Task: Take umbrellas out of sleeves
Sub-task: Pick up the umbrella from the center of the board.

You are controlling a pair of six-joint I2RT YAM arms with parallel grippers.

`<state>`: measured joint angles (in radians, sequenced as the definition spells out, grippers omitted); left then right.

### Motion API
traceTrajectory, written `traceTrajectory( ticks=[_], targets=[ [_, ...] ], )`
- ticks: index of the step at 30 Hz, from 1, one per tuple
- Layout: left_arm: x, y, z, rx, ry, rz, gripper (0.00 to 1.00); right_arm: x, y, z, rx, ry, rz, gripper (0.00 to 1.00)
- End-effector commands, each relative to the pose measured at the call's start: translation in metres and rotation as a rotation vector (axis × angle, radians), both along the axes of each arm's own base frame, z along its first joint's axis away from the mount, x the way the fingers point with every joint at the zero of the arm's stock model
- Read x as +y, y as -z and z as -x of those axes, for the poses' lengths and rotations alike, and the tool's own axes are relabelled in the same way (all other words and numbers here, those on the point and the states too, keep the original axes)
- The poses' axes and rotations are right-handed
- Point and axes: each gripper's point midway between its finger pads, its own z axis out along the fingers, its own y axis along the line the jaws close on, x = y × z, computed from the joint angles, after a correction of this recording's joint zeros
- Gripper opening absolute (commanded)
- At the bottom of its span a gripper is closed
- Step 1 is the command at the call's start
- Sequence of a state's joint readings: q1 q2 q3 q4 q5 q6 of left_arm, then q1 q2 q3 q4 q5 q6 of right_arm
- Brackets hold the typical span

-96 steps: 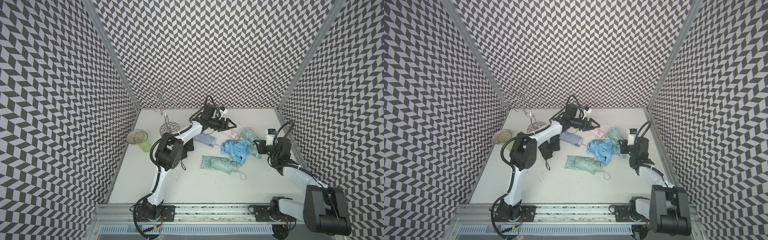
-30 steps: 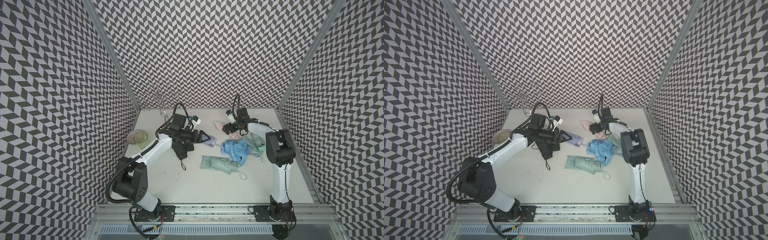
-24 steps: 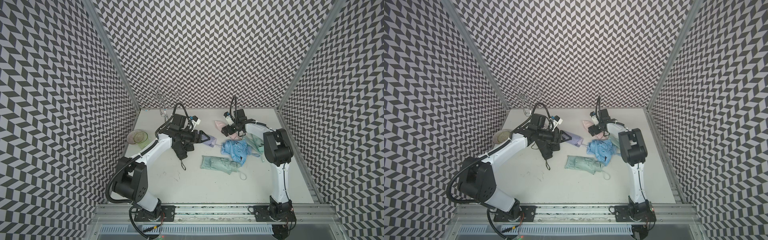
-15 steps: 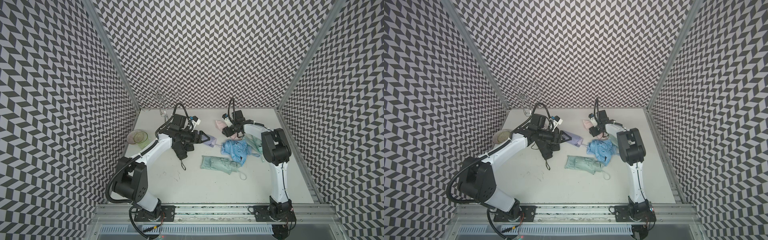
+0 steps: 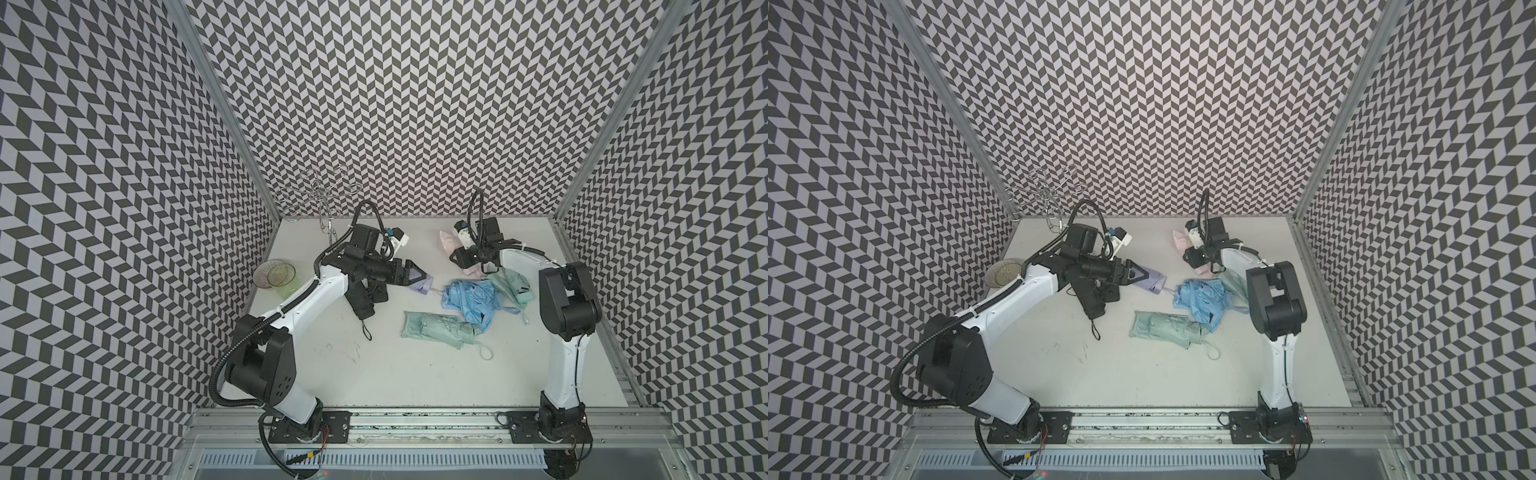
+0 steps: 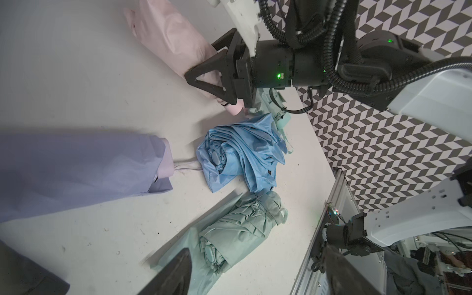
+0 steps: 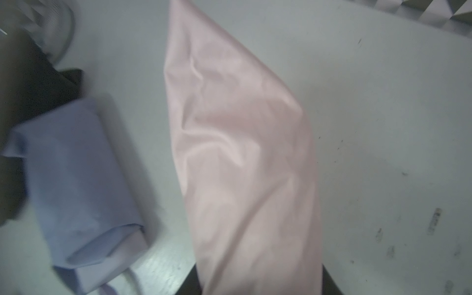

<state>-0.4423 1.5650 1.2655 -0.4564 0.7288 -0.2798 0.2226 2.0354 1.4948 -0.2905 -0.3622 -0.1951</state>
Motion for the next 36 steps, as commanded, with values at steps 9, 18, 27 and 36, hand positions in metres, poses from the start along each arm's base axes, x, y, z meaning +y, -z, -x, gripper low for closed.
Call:
traceTrajectory(
  ticks=[9, 18, 27, 36],
  targets=[
    [0.004, -0.062, 0.003, -0.271, 0.021, 0.041, 0.88, 0.042, -0.160, 0.093, -0.021, -0.246, -0.604, 0.22],
    [0.003, -0.074, 0.024, -0.224, 0.102, 0.218, 0.96, 0.048, -0.152, 0.183, 0.107, -0.339, -0.686, 0.22],
    [0.004, -0.073, 0.037, -0.150, 0.184, 0.348, 1.00, 0.073, -0.158, 0.241, 0.144, -0.519, -0.734, 0.22],
    [-0.003, -0.076, 0.048, -0.141, 0.239, 0.377, 1.00, 0.096, -0.165, 0.257, 0.180, -0.621, -0.742, 0.22]
  ],
)
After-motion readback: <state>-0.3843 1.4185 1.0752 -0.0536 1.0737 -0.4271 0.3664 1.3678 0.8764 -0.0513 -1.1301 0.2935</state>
